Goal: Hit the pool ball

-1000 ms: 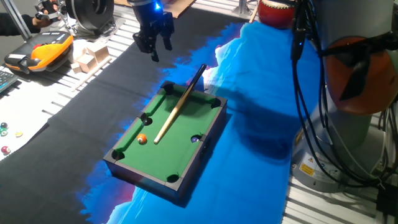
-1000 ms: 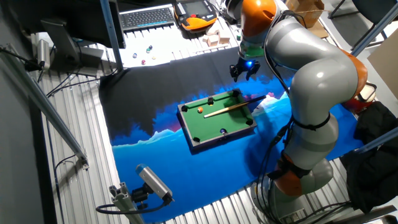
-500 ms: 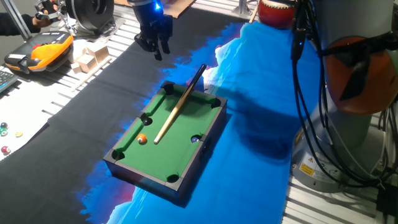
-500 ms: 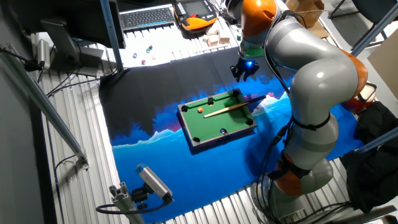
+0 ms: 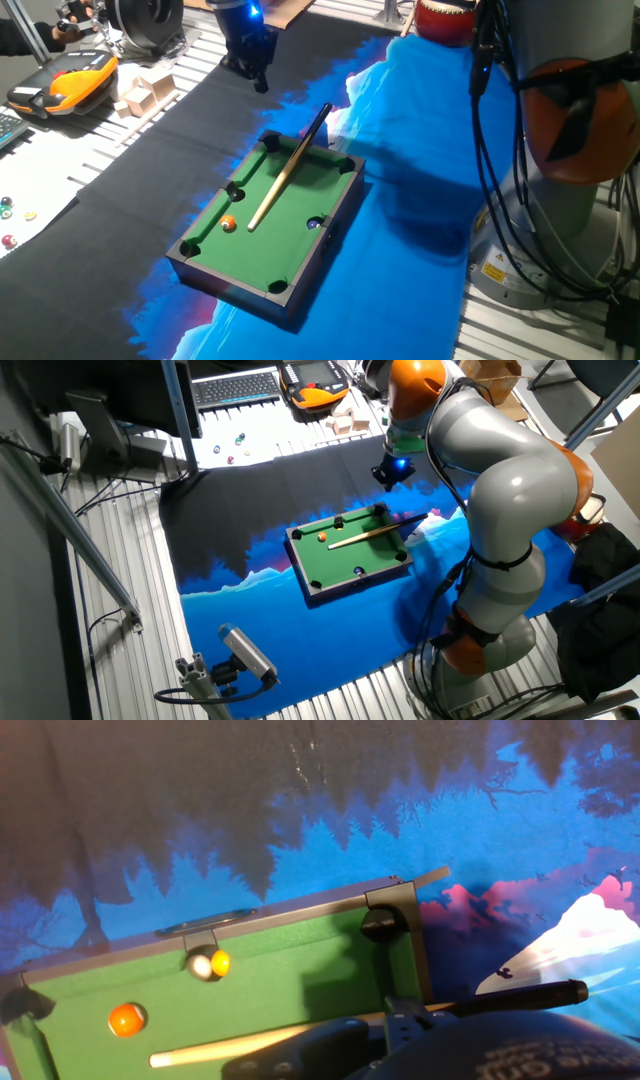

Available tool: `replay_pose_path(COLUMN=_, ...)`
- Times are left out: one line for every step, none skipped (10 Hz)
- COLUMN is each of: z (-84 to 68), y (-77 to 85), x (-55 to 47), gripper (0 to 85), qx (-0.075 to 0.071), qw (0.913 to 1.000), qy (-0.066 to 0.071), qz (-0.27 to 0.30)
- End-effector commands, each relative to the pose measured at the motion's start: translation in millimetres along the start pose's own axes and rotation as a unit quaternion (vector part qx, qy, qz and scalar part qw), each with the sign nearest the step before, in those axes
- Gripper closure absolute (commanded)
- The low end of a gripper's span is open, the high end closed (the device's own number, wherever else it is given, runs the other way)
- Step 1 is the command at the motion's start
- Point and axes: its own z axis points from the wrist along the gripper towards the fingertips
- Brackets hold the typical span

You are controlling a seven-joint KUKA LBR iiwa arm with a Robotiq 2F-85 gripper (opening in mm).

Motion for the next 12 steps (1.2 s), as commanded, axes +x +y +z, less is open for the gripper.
replay_pose_path(z=-0.1, y=-0.1, x=-0.1, gripper=85.0, qx=-0.001, qw=1.0, qy=-0.001, qz=0.004)
replay_pose_path(z=-0.1, y=-0.2, x=-0.1, gripper=85.0, qx=-0.001, qw=1.0, qy=-0.002, qz=0.006)
replay_pose_path(z=-0.1, y=-0.3, x=0.0, gripper=85.0, qx=-0.002, qw=0.9999, qy=-0.005, qz=0.016)
replay_pose_path(z=-0.2, y=-0.3, x=-0.1, gripper=85.0, qx=-0.003, qw=0.9996, qy=-0.007, qz=0.026)
replay_pose_path(z=-0.2, y=-0.4, x=-0.1, gripper=85.0, qx=-0.004, qw=0.9995, qy=-0.008, qz=0.03)
replay_pose_path(z=-0.2, y=-0.4, x=-0.1, gripper=85.0, qx=-0.004, qw=0.9995, qy=-0.008, qz=0.032)
replay_pose_path(z=-0.3, y=-0.4, x=-0.2, gripper=85.0, qx=-0.004, qw=0.9994, qy=-0.008, qz=0.033)
replay_pose_path(z=-0.3, y=-0.4, x=-0.2, gripper=85.0, qx=-0.004, qw=0.9994, qy=-0.008, qz=0.033)
replay_pose_path(z=-0.2, y=-0.4, x=-0.1, gripper=85.0, qx=-0.004, qw=0.9994, qy=-0.008, qz=0.033)
replay_pose_path(z=-0.2, y=-0.4, x=-0.1, gripper=85.0, qx=-0.004, qw=0.9994, qy=-0.008, qz=0.033)
replay_pose_path(z=-0.2, y=-0.4, x=-0.1, gripper=85.0, qx=-0.004, qw=0.9994, qy=-0.008, qz=0.034)
replay_pose_path(z=-0.2, y=-0.4, x=-0.1, gripper=85.0, qx=-0.004, qw=0.9993, qy=-0.009, qz=0.037)
